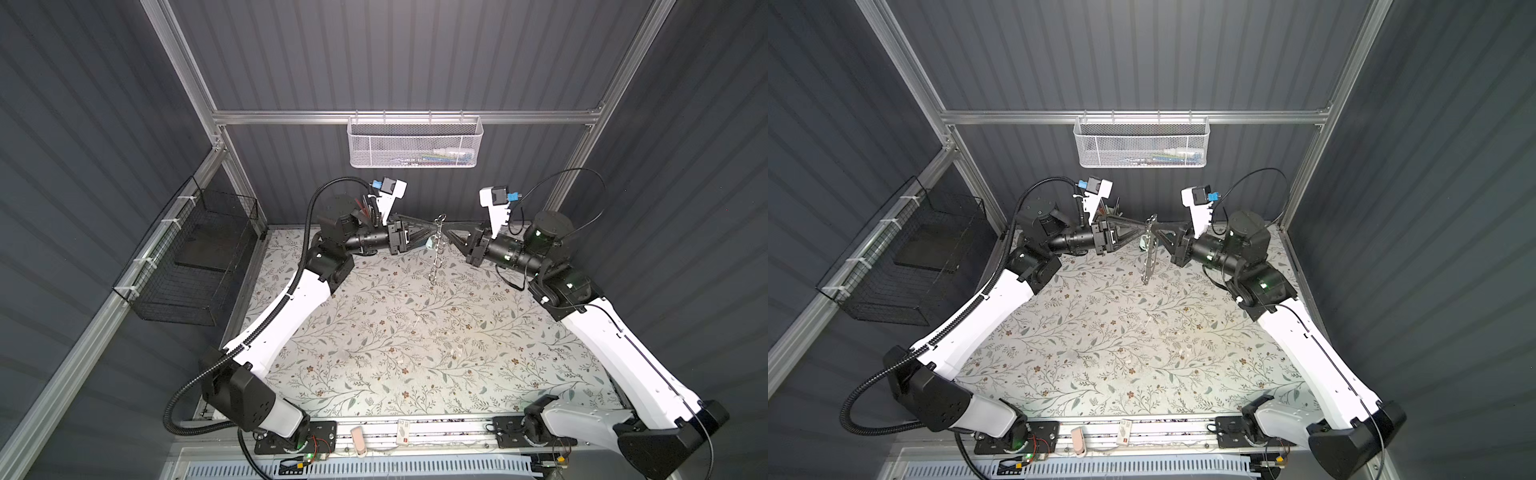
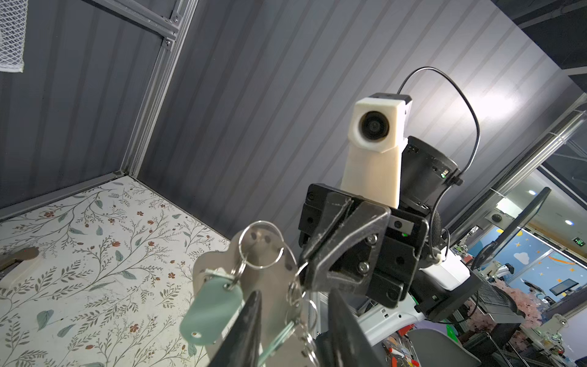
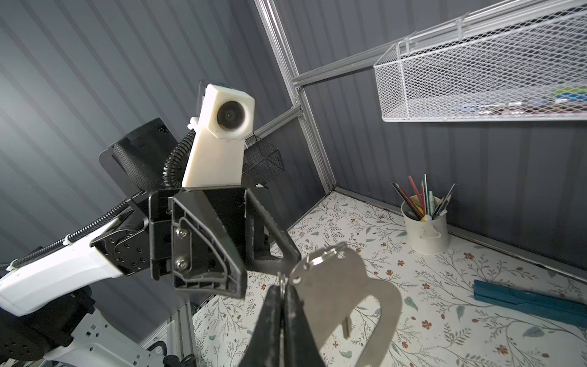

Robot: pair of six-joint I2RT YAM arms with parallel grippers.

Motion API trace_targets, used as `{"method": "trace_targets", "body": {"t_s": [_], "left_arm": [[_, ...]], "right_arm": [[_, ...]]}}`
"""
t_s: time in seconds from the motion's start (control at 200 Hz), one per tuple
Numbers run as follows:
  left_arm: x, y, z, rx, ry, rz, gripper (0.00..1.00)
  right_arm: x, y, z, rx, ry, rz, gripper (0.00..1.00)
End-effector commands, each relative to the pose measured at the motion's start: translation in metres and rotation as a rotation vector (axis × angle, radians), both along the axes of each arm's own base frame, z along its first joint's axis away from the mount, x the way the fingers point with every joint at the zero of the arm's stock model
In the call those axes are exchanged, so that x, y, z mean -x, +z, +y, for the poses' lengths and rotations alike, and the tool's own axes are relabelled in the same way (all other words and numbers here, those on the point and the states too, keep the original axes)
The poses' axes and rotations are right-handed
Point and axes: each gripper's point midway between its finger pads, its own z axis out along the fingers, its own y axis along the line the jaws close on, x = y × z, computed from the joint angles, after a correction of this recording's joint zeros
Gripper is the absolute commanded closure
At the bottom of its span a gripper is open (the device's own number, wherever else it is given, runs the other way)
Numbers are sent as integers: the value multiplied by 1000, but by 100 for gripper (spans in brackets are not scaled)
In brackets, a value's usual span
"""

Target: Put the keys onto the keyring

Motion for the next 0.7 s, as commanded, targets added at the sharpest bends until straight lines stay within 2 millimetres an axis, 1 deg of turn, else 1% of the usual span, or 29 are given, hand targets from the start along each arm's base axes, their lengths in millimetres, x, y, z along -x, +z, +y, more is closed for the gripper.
{"method": "trace_targets", "body": {"t_s": [0.0,0.105,0.175,0.305,0.41,0.535,0.595,0.695], "left_arm": [[6,7,-4,15,-36,-33,64],[8,5,-9,8,-50,-26,66],[8,2,-11,3,-57,-18,69],[10,3,-13,5,-68,-22,71],[11,6,-12,11,-64,-32,77],[13,9,-10,18,-63,-43,77],[14,10,-9,19,-62,-50,79],[15,12,-7,24,-49,-63,78]], "right_arm": [[5,14,0,-28,21,-38,93],[5,14,1,-28,25,-38,93],[5,14,1,-28,25,-40,93],[6,14,1,-28,28,-37,93],[6,11,2,-23,31,-32,93],[7,10,1,-19,29,-30,93],[7,9,0,-15,26,-30,93],[6,7,0,-13,24,-26,93]]}}
